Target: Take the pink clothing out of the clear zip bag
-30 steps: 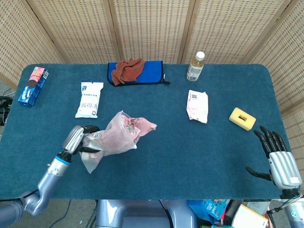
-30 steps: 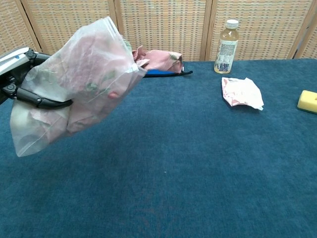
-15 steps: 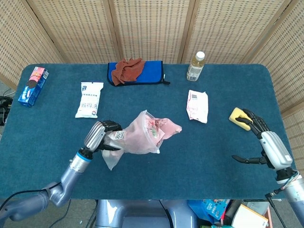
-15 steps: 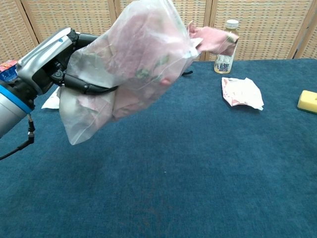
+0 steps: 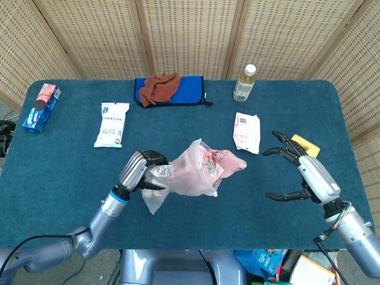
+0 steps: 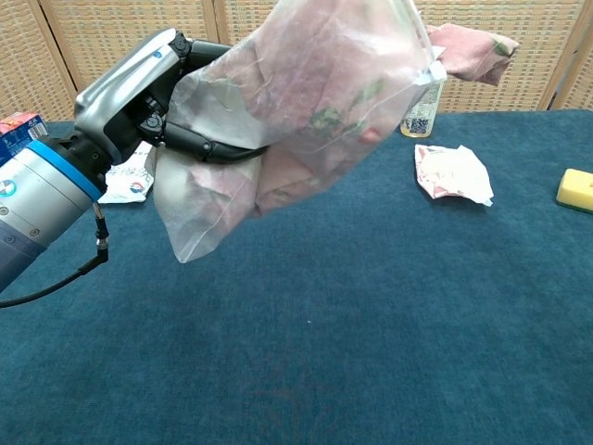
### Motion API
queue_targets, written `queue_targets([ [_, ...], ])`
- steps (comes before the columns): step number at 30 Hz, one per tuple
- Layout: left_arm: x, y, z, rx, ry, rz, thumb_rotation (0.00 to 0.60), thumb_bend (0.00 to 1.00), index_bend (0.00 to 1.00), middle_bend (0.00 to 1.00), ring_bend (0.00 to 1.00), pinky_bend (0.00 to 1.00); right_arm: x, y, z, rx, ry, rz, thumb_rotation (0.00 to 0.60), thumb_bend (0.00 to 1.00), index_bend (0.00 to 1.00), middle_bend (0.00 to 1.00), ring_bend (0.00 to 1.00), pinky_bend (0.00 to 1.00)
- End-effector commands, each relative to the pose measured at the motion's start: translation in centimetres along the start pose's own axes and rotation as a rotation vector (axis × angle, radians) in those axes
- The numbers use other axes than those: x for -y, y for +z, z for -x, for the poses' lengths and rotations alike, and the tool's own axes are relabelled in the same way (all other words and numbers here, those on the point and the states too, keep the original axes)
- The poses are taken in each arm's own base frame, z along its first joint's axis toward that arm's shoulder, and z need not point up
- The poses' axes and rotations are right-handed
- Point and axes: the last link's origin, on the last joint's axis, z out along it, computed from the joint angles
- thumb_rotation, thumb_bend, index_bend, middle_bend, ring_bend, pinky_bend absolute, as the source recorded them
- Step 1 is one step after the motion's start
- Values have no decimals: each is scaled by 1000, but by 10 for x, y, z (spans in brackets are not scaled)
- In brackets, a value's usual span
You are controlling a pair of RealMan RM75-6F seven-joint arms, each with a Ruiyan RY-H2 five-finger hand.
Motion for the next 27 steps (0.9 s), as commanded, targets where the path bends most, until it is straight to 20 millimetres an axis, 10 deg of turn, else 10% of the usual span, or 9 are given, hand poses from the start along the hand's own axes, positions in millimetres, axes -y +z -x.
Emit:
queue_targets([
  [1, -6, 5, 4, 4, 3, 3, 600, 228, 699, 662, 588, 562, 10, 7, 4, 27, 3, -14, 600, 135, 295, 0, 0, 0],
  [27, -20, 25, 33, 35, 19, 33, 600, 228, 703, 663, 590, 562, 45, 72, 64, 97, -90, -52, 600, 177, 317, 0, 0, 0],
])
